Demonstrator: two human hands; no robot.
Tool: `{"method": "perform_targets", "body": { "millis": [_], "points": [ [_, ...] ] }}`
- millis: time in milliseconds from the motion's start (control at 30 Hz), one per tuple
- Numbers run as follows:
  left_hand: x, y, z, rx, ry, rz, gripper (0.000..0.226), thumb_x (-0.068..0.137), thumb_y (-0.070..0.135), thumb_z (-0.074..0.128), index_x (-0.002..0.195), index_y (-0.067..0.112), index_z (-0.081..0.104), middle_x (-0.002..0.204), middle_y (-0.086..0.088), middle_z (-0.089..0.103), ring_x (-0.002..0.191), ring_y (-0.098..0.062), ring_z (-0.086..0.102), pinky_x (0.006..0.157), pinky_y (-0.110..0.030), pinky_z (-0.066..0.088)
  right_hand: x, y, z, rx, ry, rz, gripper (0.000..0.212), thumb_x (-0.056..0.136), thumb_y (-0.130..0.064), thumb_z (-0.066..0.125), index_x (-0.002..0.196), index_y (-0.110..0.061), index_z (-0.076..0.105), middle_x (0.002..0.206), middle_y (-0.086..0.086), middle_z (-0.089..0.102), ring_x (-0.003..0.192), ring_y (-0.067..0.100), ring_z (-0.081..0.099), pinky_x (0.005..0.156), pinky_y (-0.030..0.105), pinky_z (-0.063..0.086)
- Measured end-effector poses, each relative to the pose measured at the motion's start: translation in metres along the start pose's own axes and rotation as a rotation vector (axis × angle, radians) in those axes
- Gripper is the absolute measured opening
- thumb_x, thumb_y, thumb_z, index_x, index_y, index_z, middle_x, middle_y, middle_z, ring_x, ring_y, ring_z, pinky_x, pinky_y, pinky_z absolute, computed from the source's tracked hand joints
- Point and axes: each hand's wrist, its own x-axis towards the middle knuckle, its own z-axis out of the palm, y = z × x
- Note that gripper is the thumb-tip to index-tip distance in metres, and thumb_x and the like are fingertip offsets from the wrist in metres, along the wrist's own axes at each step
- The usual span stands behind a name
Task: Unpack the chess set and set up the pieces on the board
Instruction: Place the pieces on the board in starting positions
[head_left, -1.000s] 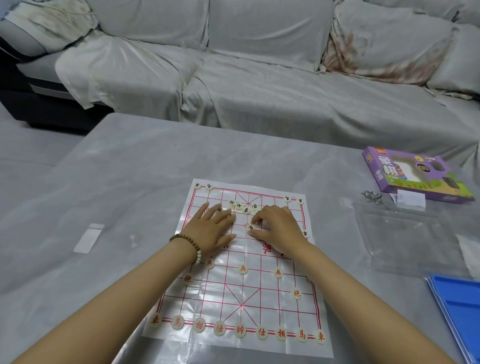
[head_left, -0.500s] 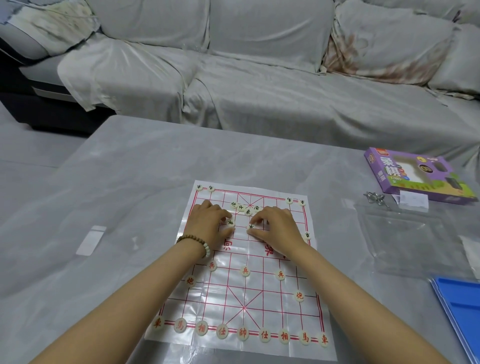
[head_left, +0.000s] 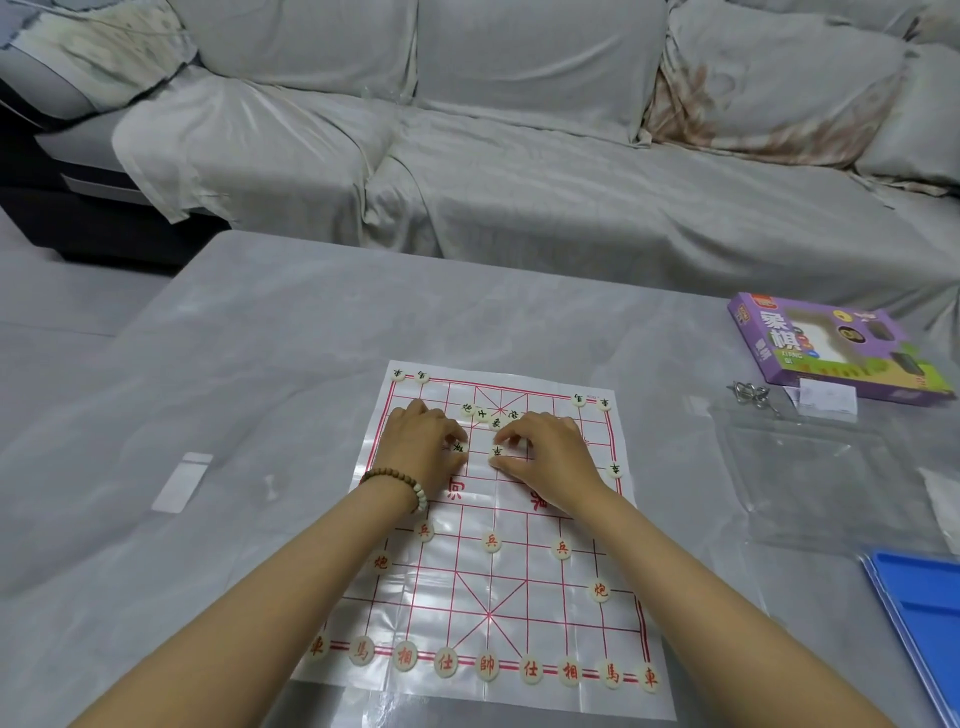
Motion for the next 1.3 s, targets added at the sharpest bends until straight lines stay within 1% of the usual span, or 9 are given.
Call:
{"method": "perform_targets", "body": {
  "millis": [100,267,400,500,633,900,1033,1200,1300],
  "points": [
    [-0.006,-0.012,-0.007,0.009,-0.021,0.030,0.025,0.089,0.035,0.054,0.113,0.032,0.061,0.113,0.009,0.061,0.107,-0.015,0.043,0.090,-0.027,0.030,-0.003,-0.002,-0.004,0.025,0.030,-0.015,0.037,0.084,-0.045,0.064,0.116,-0.027,0.062,0.115,-0.009,0.062,0.103,0.010,0.051,0.096,0.028,0.031],
    [-0.016,-0.035,-0.013,-0.041,-0.002,-0.033,0.030,0.086,0.037,0.060,0.116,0.034,0.059,0.111,0.011,0.063,0.106,-0.014,0.046,0.092,-0.028,0.034,-0.004,-0.013,-0.004,0.072,0.063,-0.066,0.031,0.085,-0.043,0.064,0.112,-0.027,0.063,0.110,-0.009,0.062,0.090,0.002,0.043,0.092,0.025,0.029],
    [-0.015,-0.036,-0.014,-0.063,0.047,-0.106,0.032,0.082,0.044,0.064,0.110,0.030,0.061,0.100,0.012,0.065,0.101,-0.012,0.048,0.088,-0.027,0.036,-0.004,-0.015,0.000,0.069,0.052,-0.051,0.031,0.086,-0.042,0.063,0.112,-0.027,0.063,0.113,-0.009,0.062,0.093,0.002,0.043,0.096,0.028,0.031],
    [-0.013,-0.033,-0.012,-0.001,0.032,-0.119,0.033,0.082,0.048,0.063,0.107,0.028,0.064,0.101,0.009,0.067,0.103,-0.013,0.049,0.090,-0.028,0.038,-0.005,-0.011,0.002,0.046,0.043,-0.039,0.029,0.085,-0.044,0.063,0.110,-0.028,0.064,0.110,-0.010,0.063,0.092,0.003,0.045,0.098,0.030,0.033],
    [-0.010,-0.027,-0.009,-0.062,0.015,-0.100,0.032,0.083,0.045,0.063,0.111,0.028,0.064,0.101,0.011,0.067,0.104,-0.013,0.049,0.090,-0.028,0.036,-0.006,-0.006,0.002,0.049,0.060,-0.034,0.028,0.086,-0.043,0.063,0.110,-0.028,0.064,0.111,-0.011,0.063,0.092,-0.001,0.040,0.097,0.028,0.032],
    [-0.009,-0.026,-0.007,-0.103,0.051,-0.132,0.032,0.082,0.046,0.064,0.108,0.028,0.065,0.098,0.011,0.067,0.100,-0.012,0.049,0.086,-0.027,0.037,-0.006,-0.004,0.001,0.066,0.075,-0.022,0.029,0.085,-0.043,0.064,0.110,-0.028,0.065,0.110,-0.011,0.063,0.090,0.001,0.042,0.099,0.029,0.032],
    [-0.008,-0.026,-0.007,-0.141,0.060,-0.136,0.032,0.083,0.044,0.064,0.110,0.028,0.066,0.099,0.009,0.068,0.101,-0.013,0.050,0.087,-0.027,0.037,-0.007,-0.004,0.000,0.086,0.100,-0.011,0.031,0.085,-0.043,0.065,0.111,-0.027,0.065,0.108,-0.009,0.063,0.091,0.002,0.044,0.096,0.028,0.032],
    [-0.009,-0.025,-0.008,-0.158,0.055,-0.134,0.031,0.082,0.043,0.065,0.110,0.028,0.066,0.100,0.009,0.068,0.102,-0.014,0.049,0.087,-0.027,0.035,-0.004,0.001,-0.006,0.130,0.145,0.020,0.025,0.085,-0.040,0.065,0.106,-0.026,0.066,0.105,-0.008,0.064,0.090,0.004,0.045,0.097,0.031,0.031],
    [-0.009,-0.026,-0.007,-0.154,0.055,-0.130,0.031,0.083,0.043,0.064,0.110,0.028,0.066,0.101,0.009,0.068,0.102,-0.014,0.049,0.089,-0.027,0.037,-0.003,0.004,-0.009,0.156,0.160,0.031,0.023,0.084,-0.039,0.067,0.103,-0.027,0.067,0.099,-0.011,0.062,0.088,0.004,0.047,0.097,0.032,0.032]
  ]
}}
